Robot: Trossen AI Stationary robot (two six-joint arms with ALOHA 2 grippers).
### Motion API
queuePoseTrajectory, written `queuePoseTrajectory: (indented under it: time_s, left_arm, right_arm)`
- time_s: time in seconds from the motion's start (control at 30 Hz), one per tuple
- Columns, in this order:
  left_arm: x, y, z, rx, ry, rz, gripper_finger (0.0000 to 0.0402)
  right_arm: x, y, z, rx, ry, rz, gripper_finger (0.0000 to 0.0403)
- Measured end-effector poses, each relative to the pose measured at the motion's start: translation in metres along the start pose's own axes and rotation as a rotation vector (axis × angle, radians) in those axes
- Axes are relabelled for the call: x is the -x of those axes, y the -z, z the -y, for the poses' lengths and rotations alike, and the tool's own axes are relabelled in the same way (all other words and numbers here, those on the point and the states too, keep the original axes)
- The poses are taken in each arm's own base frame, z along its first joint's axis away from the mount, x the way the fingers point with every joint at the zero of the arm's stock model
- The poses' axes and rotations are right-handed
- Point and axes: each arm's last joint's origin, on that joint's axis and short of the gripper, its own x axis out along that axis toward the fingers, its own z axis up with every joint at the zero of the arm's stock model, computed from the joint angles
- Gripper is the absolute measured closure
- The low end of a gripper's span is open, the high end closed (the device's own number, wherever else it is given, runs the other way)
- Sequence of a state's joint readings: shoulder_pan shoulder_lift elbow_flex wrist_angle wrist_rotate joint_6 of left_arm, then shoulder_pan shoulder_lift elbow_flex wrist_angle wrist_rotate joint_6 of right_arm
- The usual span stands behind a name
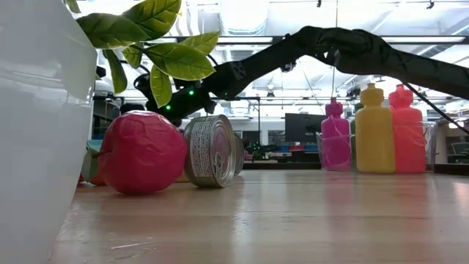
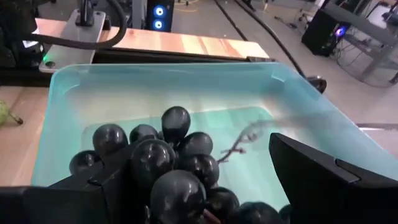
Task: Pick & Place Food Item
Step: Put the grapes into the green bin
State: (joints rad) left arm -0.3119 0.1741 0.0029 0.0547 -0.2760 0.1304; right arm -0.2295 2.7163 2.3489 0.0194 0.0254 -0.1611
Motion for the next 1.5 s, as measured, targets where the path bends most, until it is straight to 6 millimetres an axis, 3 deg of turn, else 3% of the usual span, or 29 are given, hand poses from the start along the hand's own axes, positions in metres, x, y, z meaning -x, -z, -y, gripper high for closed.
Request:
queuePoseTrajectory:
  time_s: [0.1,0.5,0.77,1.0,1.27,1.5]
  left_arm:
    - [0.0,0.0,0.0,0.0,0.0,0.0,0.0402]
    - [0.0,0.0,0.0,0.0,0.0,0.0,0.0402]
    - [0.0,0.0,0.0,0.0,0.0,0.0,0.0402]
    - [0.0,0.0,0.0,0.001,0.0,0.0,0.0402]
    - [0.0,0.0,0.0,0.001,0.0,0.0,0.0402]
    - [0.0,0.0,0.0,0.001,0.0,0.0,0.0402]
  right_arm:
    - [0.0,0.002,-0.001,-0.002,-0.005,-0.028,0.0113]
    - [0.001,0.002,-0.007,0.004,-0.042,-0.03,0.0266]
    - [0.001,-0.005,-0.009,0.081,-0.078,0.032,0.0336]
    - [0.004,-0.021,-0.011,0.204,-0.109,0.179,0.035]
    - [0.005,-0.023,-0.013,0.357,-0.255,0.259,0.0351]
    - [0.005,-0.022,-0.014,0.394,-0.281,0.268,0.0351]
